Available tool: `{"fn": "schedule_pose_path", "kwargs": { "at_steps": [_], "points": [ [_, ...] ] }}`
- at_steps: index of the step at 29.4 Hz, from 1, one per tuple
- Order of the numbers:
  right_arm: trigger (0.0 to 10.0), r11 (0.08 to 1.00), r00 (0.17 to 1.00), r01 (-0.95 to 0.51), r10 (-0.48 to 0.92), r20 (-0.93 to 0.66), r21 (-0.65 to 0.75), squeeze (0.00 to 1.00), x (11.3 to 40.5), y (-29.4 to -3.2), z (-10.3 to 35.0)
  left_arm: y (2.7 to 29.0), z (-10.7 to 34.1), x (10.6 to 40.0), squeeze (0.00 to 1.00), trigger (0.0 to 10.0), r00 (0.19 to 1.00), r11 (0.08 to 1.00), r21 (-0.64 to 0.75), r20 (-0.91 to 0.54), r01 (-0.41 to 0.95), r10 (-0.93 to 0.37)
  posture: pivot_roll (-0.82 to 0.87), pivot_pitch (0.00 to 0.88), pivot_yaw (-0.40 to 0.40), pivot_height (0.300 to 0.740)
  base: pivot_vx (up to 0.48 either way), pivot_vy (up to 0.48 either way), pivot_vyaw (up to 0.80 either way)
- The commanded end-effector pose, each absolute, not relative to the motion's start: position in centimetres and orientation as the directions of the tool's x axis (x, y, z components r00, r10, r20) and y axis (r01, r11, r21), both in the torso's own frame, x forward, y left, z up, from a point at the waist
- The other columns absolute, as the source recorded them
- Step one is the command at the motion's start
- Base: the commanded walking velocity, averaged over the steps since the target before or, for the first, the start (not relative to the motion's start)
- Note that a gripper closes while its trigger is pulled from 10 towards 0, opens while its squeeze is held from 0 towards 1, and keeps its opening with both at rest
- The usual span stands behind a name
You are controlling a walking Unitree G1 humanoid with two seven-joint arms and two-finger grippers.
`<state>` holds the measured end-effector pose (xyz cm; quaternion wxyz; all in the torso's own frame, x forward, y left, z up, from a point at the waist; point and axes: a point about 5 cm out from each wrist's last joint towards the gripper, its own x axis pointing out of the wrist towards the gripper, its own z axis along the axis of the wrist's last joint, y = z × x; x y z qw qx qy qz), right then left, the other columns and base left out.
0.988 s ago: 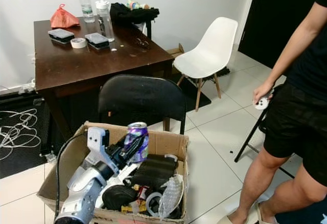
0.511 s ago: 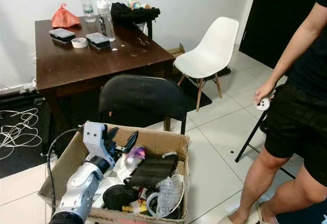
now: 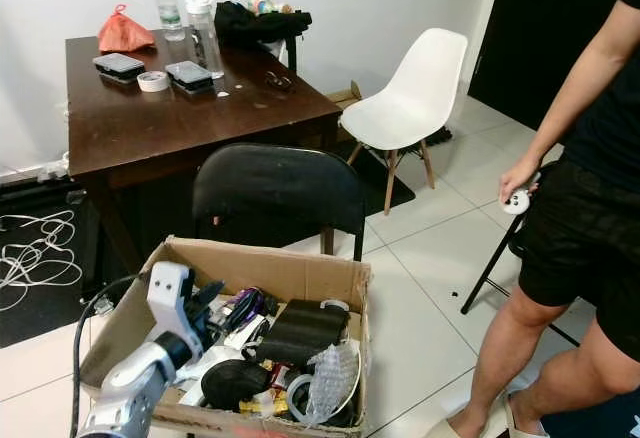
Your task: Picking trash to rubbish bin
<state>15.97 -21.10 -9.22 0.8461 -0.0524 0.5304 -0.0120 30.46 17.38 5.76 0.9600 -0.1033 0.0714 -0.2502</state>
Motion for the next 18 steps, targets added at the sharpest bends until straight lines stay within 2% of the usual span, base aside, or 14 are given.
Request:
{"fn": "schedule_pose_path", "kwargs": {
  "at_steps": [1,11,18],
  "points": [
    [10.0,0.996,0.411,-0.039,-0.057,-0.91,-0.08,0.0,15.2,-20.4,-9.7,18.3,4.7,29.6,0.0,10.0,0.862,0.859,-0.238,-0.13,0.453,-0.491,-0.03,0.141,0.021,0.74,-0.289,0.0,0.0],
    [10.0,0.994,0.406,-0.042,-0.074,-0.911,-0.1,0.0,14.9,-22.1,-9.4,19.2,2.3,27.8,0.0,10.0,0.845,0.862,-0.271,-0.217,0.428,-0.488,-0.02,0.135,0.017,0.74,-0.305,0.0,0.0],
    [10.0,0.994,0.408,-0.051,-0.071,-0.91,-0.1,0.0,14.9,-21.7,-9.5,19.7,0.2,26.3,0.0,10.0,0.835,0.879,-0.294,-0.305,0.375,-0.458,-0.02,0.13,0.014,0.74,-0.32,0.0,0.0]
  ]
}}
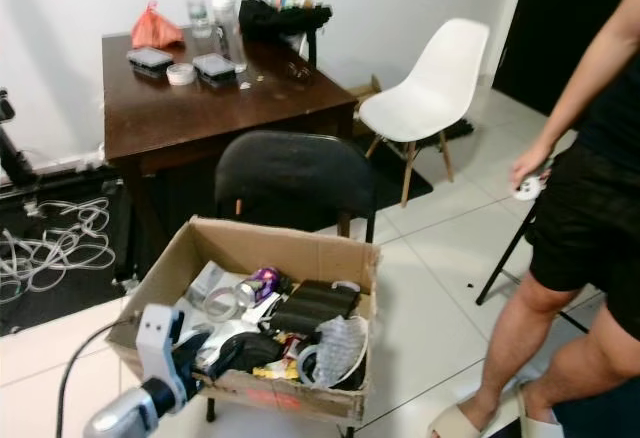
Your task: Picking trash to rubbish bin
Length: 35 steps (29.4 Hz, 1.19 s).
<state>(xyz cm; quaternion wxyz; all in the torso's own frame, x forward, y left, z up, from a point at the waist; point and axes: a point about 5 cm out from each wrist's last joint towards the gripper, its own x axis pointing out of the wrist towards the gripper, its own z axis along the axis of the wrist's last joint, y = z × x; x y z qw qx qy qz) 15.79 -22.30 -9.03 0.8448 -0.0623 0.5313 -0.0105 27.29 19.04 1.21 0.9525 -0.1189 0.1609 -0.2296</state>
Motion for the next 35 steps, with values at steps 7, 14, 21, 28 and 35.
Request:
{"fn": "schedule_pose_path", "kwargs": {
  "at_steps": [7,14,21,28,35],
  "points": [
    [10.0,0.994,0.408,-0.068,-0.053,-0.911,-0.088,0.0,14.9,-20.4,-9.7,21.2,-2.1,24.0,0.0,10.0,0.823,0.91,-0.312,-0.414,0.274,-0.389,-0.02,0.132,0.016,0.74,-0.325,0.0,0.0],
    [10.0,0.994,0.409,-0.066,-0.052,-0.911,-0.087,0.0,15.1,-20.4,-9.7,22.0,-4.7,21.0,0.0,10.0,0.773,0.938,-0.307,-0.551,0.162,-0.314,-0.02,0.139,0.018,0.74,-0.329,0.0,0.0],
    [10.0,0.994,0.41,-0.064,-0.054,-0.91,-0.088,0.0,15.2,-20.6,-9.6,22.1,-6.7,18.2,0.0,10.0,0.703,0.949,-0.306,-0.659,0.074,-0.268,-0.02,0.14,0.02,0.74,-0.33,0.0,0.0],
    [10.0,0.994,0.409,-0.063,-0.055,-0.911,-0.088,0.0,15.0,-20.9,-9.6,22.3,-8.6,14.5,0.0,10.0,0.611,0.966,-0.257,-0.769,-0.025,-0.188,-0.02,0.139,0.02,0.74,-0.136,0.0,0.0],
    [10.0,0.994,0.409,-0.058,-0.057,-0.911,-0.089,0.0,15.0,-21.4,-9.6,21.8,-9.5,12.6,0.0,10.0,0.559,0.962,-0.269,-0.804,-0.041,-0.201,-0.02,0.137,0.019,0.74,0.0,0.0,0.0]
  ]
}}
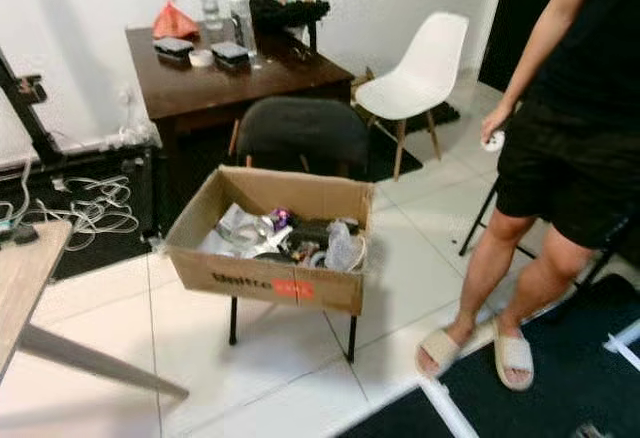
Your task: Picking trash to rubbish bin
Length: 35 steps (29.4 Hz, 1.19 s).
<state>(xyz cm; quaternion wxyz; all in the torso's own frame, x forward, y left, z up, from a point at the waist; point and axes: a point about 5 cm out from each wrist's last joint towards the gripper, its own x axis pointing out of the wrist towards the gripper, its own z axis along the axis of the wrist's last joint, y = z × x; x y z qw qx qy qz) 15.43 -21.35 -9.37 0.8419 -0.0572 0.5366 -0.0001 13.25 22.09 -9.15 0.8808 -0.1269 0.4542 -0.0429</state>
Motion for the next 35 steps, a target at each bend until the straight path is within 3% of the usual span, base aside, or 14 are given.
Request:
{"fn": "schedule_pose_path", "kwargs": {
  "at_steps": [1,16,19,35],
  "points": [
    [10.0,0.994,0.41,-0.058,-0.057,-0.91,-0.088,0.0,15.0,-21.5,-9.5,21.6,-9.6,12.4,0.0,10.0,0.551,0.962,-0.271,-0.809,-0.038,-0.206,-0.02,0.138,0.019,0.74,0.0,0.0,0.0],
    [10.0,0.996,0.419,-0.053,-0.045,-0.907,-0.073,0.0,15.3,-21.2,-9.5,20.6,-9.9,12.2,0.0,10.0,0.533,0.958,-0.285,-0.815,-0.028,-0.227,-0.02,0.137,0.018,0.74,0.0,-0.417,0.0],
    [10.0,0.997,0.422,-0.051,-0.033,-0.906,-0.06,0.0,15.3,-20.9,-9.5,20.7,-9.8,12.4,0.0,10.0,0.539,0.96,-0.276,-0.815,-0.039,-0.212,-0.02,0.137,0.019,0.74,0.0,0.0,0.0],
    [10.0,0.996,0.468,-0.091,0.024,-0.884,-0.021,0.0,19.0,-18.1,-8.3,20.5,-9.9,12.3,0.0,10.0,0.526,0.962,-0.271,-0.824,-0.033,-0.214,-0.02,0.138,0.02,0.74,0.0,0.0,0.77]
  ]
}}
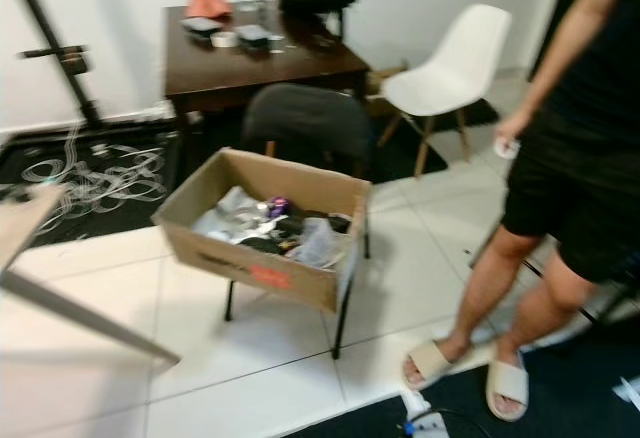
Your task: Picking trash to rubbish bin
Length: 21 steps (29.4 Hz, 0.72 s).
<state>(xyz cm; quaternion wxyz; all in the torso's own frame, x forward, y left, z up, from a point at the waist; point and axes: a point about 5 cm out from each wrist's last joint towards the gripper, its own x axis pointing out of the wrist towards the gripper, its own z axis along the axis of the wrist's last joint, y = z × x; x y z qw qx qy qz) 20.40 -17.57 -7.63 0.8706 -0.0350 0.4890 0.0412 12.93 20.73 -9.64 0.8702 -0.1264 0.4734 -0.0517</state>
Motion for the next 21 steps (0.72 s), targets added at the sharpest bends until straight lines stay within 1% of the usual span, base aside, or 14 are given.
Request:
{"fn": "schedule_pose_path", "kwargs": {
  "at_steps": [1,5,12,17,19,21],
  "points": [
    [10.0,0.996,0.468,-0.092,0.025,-0.883,-0.02,0.0,19.0,-18.1,-8.3,20.4,-9.9,12.3,0.0,10.0,0.525,0.962,-0.271,-0.824,-0.034,-0.213,-0.02,0.138,0.02,0.74,0.0,0.0,0.76],
    [10.0,0.995,0.456,-0.1,0.023,-0.89,-0.025,0.0,18.2,-18.7,-8.6,20.4,-10.1,11.8,0.0,10.0,0.514,0.963,-0.268,-0.831,-0.037,-0.212,-0.02,0.134,0.017,0.74,0.0,0.0,0.76],
    [10.0,0.994,0.465,-0.102,0.017,-0.885,-0.035,0.0,18.1,-18.9,-8.6,20.2,-10.3,11.4,0.0,10.0,0.495,0.964,-0.264,-0.842,-0.031,-0.215,-0.02,0.126,0.015,0.74,0.0,0.0,0.76],
    [10.0,0.996,0.476,-0.085,0.007,-0.88,-0.038,0.0,18.1,-19.1,-8.6,20.1,-10.4,11.2,0.0,10.0,0.482,0.965,-0.261,-0.848,-0.015,-0.222,-0.03,0.124,0.012,0.74,0.0,0.0,0.76],
    [10.0,0.998,0.482,-0.056,-0.003,-0.876,-0.035,0.0,17.3,-19.9,-8.8,20.0,-10.4,11.1,0.0,10.0,0.476,0.966,-0.259,-0.85,-0.002,-0.227,-0.03,0.122,0.012,0.74,0.0,0.0,0.75],
    [10.0,0.998,0.484,-0.055,-0.006,-0.875,-0.037,0.0,17.1,-20.0,-8.9,19.9,-10.4,11.0,0.0,10.0,0.474,0.966,-0.259,-0.851,0.0,-0.228,-0.03,0.122,0.011,0.74,0.0,0.0,0.75]
  ]
}}
